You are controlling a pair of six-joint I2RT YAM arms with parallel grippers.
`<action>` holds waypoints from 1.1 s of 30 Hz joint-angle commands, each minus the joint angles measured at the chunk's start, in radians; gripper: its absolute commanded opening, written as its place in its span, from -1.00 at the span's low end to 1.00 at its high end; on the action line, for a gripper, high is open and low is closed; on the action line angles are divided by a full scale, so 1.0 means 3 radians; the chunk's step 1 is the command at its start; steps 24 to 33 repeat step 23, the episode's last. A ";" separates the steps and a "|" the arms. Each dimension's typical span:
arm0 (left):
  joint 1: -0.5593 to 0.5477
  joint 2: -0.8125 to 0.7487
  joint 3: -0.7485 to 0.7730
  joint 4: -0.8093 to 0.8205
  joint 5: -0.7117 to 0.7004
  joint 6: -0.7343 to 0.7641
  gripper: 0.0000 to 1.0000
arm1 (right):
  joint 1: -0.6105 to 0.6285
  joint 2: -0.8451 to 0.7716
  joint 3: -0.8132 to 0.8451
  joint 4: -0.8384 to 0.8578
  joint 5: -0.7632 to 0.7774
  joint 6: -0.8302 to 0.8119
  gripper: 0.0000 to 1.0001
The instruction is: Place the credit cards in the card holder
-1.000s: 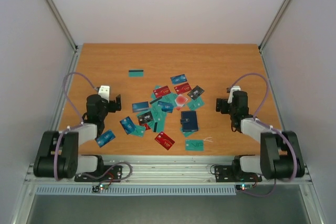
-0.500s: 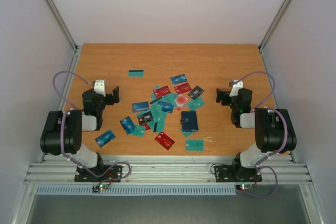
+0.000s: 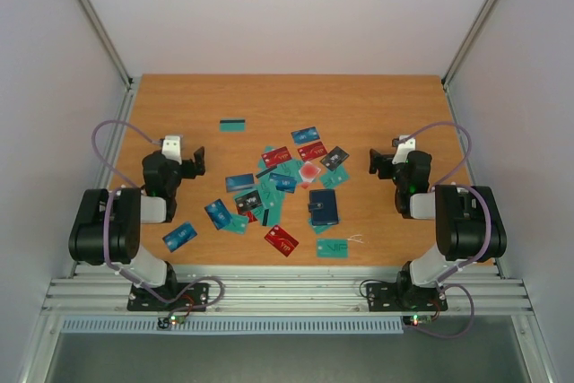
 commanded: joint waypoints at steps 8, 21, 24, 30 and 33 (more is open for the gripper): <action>-0.0012 -0.0006 0.0049 0.0181 -0.0068 0.0056 0.99 | -0.0015 -0.0021 -0.0016 0.0162 -0.0017 0.0005 0.97; -0.0012 -0.0008 0.0051 0.0181 -0.0068 0.0054 0.99 | -0.0015 0.0001 0.0020 0.0105 0.0019 0.0011 0.97; -0.0010 -0.0009 0.0052 0.0181 -0.0068 0.0054 0.99 | -0.0015 -0.0019 -0.0001 0.0132 0.0024 0.0016 0.97; -0.0010 -0.0009 0.0052 0.0181 -0.0068 0.0054 0.99 | -0.0015 -0.0019 -0.0001 0.0132 0.0024 0.0016 0.97; -0.0010 -0.0009 0.0052 0.0181 -0.0068 0.0054 0.99 | -0.0015 -0.0019 -0.0001 0.0132 0.0024 0.0016 0.97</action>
